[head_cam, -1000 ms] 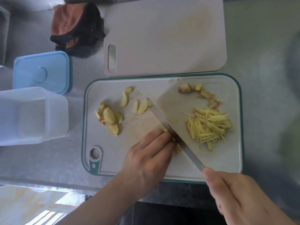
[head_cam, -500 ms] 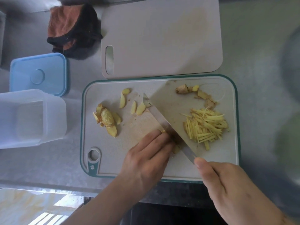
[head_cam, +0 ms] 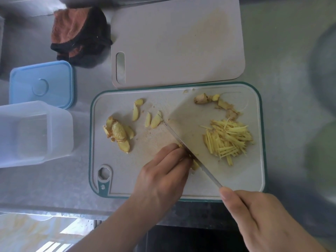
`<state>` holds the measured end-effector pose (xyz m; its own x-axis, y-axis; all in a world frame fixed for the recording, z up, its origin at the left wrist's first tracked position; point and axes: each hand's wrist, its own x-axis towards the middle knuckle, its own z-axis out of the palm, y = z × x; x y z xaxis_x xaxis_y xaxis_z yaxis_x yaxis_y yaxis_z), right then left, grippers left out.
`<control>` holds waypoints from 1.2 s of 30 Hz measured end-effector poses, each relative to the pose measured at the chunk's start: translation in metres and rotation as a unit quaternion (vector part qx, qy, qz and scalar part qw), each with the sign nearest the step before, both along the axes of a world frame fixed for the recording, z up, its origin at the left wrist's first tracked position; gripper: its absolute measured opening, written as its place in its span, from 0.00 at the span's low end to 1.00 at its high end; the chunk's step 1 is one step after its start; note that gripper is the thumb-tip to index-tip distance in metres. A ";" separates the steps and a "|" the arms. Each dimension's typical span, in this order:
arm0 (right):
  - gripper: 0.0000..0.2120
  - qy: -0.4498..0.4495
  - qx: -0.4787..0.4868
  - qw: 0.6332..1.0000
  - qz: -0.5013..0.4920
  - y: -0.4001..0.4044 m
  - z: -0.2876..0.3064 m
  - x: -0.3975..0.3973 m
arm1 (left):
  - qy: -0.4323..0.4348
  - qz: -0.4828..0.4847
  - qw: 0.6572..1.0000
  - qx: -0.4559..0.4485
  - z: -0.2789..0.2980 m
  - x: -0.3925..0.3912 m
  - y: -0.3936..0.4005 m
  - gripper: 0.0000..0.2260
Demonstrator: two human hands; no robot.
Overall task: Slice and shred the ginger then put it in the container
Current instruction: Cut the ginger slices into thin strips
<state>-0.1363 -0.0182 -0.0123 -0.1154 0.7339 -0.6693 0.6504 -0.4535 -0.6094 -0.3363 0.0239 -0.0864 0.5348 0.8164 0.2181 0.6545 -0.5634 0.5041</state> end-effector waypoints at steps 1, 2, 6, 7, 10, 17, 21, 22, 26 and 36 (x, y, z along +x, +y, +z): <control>0.29 0.000 0.004 1.000 -0.002 0.001 0.000 0.000 | -0.001 0.000 1.000 0.000 0.000 0.000 0.000 0.05; 0.28 -0.001 0.005 1.000 -0.002 0.001 0.000 -0.001 | -0.001 -0.001 1.000 0.001 0.000 0.000 0.000 0.04; 0.29 -0.003 -0.002 1.000 0.001 -0.001 -0.003 -0.004 | -0.006 -0.002 1.000 0.001 0.001 0.001 0.000 0.04; 0.30 -0.005 -0.005 1.000 0.001 -0.001 -0.005 -0.004 | -0.007 -0.002 1.000 0.000 0.001 0.001 0.001 0.05; 0.31 -0.015 0.001 1.000 -0.007 -0.001 -0.011 -0.004 | -0.002 -0.009 1.000 0.002 0.001 0.000 0.002 0.05; 0.35 -0.018 0.000 1.000 -0.015 0.000 -0.010 -0.009 | 0.002 -0.019 0.999 0.027 -0.002 -0.002 0.002 0.05; 0.30 -0.005 0.010 1.000 -0.010 0.005 -0.008 -0.015 | 0.006 -0.011 0.999 0.041 -0.003 0.000 0.000 0.05; 0.30 -0.008 0.018 1.000 -0.018 0.006 -0.008 -0.014 | 0.007 -0.006 0.999 0.042 -0.003 0.001 -0.001 0.05; 0.35 -0.034 0.053 0.996 -0.055 -0.002 -0.013 -0.001 | 0.010 0.004 0.999 0.044 -0.004 0.002 -0.002 0.03; 0.28 -0.007 0.043 0.998 -0.046 -0.013 0.000 -0.008 | -0.032 0.019 0.999 0.038 -0.006 0.001 -0.003 0.04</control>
<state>-0.1443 -0.0315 -0.0122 -0.0360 0.7954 -0.6050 0.6177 -0.4582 -0.6391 -0.3356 0.0212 -0.0922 0.4857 0.8158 0.3138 0.6443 -0.5768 0.5022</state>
